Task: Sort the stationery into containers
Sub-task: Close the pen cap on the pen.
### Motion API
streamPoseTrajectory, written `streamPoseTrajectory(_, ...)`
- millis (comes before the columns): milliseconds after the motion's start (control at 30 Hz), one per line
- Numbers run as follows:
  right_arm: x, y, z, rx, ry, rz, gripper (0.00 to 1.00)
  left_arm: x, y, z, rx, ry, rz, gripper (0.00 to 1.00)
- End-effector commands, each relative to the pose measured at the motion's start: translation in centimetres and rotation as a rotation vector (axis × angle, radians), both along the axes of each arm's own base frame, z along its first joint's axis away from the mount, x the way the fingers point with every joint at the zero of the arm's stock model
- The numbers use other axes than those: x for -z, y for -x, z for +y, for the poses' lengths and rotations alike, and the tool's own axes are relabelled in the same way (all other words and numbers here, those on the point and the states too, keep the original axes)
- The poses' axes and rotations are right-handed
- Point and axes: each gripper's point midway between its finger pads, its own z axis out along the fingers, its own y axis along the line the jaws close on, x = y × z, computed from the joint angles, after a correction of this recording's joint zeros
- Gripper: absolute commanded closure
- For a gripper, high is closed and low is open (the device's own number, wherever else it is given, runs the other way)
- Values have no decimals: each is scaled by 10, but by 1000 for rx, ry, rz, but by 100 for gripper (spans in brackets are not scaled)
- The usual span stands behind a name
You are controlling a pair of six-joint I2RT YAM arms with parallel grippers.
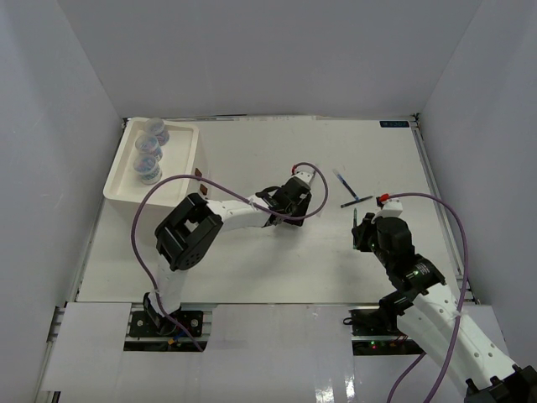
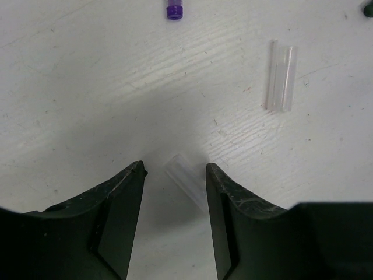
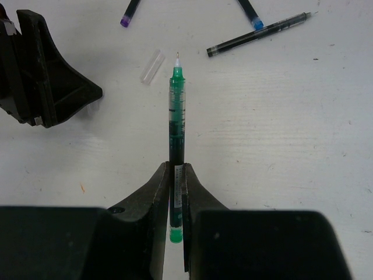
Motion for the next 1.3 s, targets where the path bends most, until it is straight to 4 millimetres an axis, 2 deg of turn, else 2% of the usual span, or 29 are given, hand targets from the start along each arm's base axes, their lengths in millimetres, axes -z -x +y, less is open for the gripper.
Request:
streamPoseTrajectory(0, -5, -5, 2, -4, -9, -33, 91, -25, 1, 9, -80, 40, 26, 42)
streamPoseTrajectory(33, -5, -5, 2, -2, -9, -35, 91, -33, -3, 6, -110, 67, 27, 42)
streamPoseTrajectory(167, -5, -5, 2, -2, -9, -35, 91, -37, 3, -4, -202, 138, 127, 42)
streamPoseTrajectory(233, -5, -5, 2, -4, -9, -35, 91, -31, 6, -7, -253, 154, 175, 42)
streamPoseTrajectory(600, -6, -5, 4, -11, -17, -41, 91, -4, 15, 9, -425, 68, 281, 46)
streamPoseTrajectory(667, -7, -5, 4, -12, -17, -42, 91, 2, 16, 13, -441, 42, 286, 46)
streamPoseTrajectory(1267, -8, -4, 8, -38, -24, -48, 91, 15, 2, 8, -471, -16, 275, 59)
